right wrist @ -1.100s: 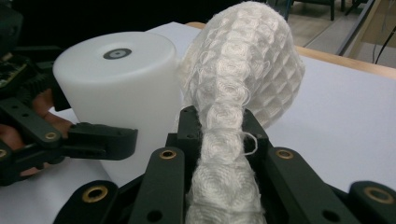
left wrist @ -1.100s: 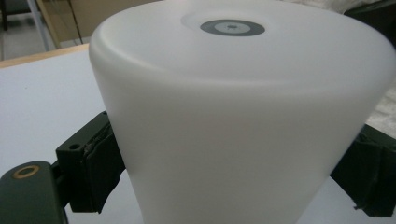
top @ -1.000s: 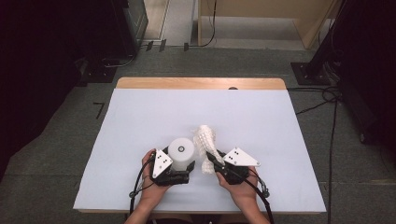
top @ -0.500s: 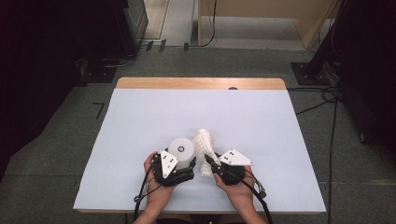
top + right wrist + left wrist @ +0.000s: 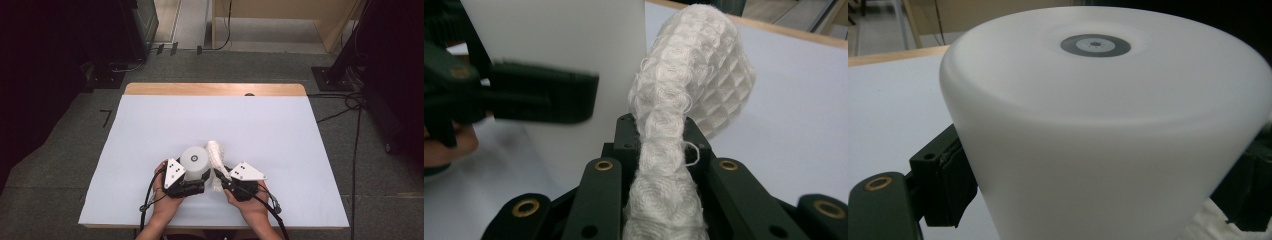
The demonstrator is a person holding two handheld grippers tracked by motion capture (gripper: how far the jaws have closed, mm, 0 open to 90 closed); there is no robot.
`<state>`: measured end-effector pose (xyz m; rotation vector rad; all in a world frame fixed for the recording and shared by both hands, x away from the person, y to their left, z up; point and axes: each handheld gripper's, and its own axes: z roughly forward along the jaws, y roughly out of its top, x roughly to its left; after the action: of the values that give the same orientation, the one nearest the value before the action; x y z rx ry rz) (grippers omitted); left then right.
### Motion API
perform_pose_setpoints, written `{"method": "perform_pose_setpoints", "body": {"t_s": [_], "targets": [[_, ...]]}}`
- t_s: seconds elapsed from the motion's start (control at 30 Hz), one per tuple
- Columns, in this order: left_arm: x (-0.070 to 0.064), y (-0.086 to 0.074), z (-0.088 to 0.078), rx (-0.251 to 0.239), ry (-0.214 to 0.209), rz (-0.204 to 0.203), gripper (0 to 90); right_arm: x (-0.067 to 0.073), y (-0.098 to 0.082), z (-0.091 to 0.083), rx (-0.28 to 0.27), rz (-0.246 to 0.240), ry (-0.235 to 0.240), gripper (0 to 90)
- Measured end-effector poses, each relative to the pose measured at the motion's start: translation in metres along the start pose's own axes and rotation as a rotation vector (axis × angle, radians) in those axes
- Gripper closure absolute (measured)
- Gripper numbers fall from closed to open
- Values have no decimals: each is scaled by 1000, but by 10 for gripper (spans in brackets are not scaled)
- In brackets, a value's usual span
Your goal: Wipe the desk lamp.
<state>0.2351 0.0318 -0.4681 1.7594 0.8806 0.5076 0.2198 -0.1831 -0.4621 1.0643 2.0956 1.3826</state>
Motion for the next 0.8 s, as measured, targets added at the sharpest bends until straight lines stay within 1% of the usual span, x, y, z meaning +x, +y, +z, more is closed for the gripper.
{"method": "perform_pose_setpoints", "body": {"t_s": [0.03, 0.07, 0.1, 0.23, 0.3, 0.33, 0.57, 0.63, 0.7, 0.8], "targets": [[-1, 0, 1, 5, -6, 1, 87, -1, 2, -3, -14, 2, 1, 757], [-2, -1, 1, 12, -14, 12, 87, -2, 4, -5, -26, 2, 1, 757], [-3, -1, 2, 12, -18, 19, 87, -3, 7, -9, -46, 2, 1, 758], [-4, 0, 1, 10, -28, 28, 87, -4, 13, -16, -85, -4, 3, 757], [-2, 1, 0, 8, -25, 27, 87, -3, 12, -15, -78, -8, 4, 757], [-1, 2, 0, 2, -21, 18, 87, -3, 10, -13, -67, -10, 7, 757], [11, 9, -9, -40, -15, -6, 87, -1, -5, 6, 35, -1, 20, 757], [12, 9, -10, -43, -14, -9, 87, -1, -7, 9, 48, 5, 24, 757], [11, 8, -9, -37, -18, -5, 87, 0, -7, 9, 48, 7, 21, 757], [8, 6, -6, -26, -25, 11, 87, -1, -5, 6, 33, 10, 14, 757]]}}
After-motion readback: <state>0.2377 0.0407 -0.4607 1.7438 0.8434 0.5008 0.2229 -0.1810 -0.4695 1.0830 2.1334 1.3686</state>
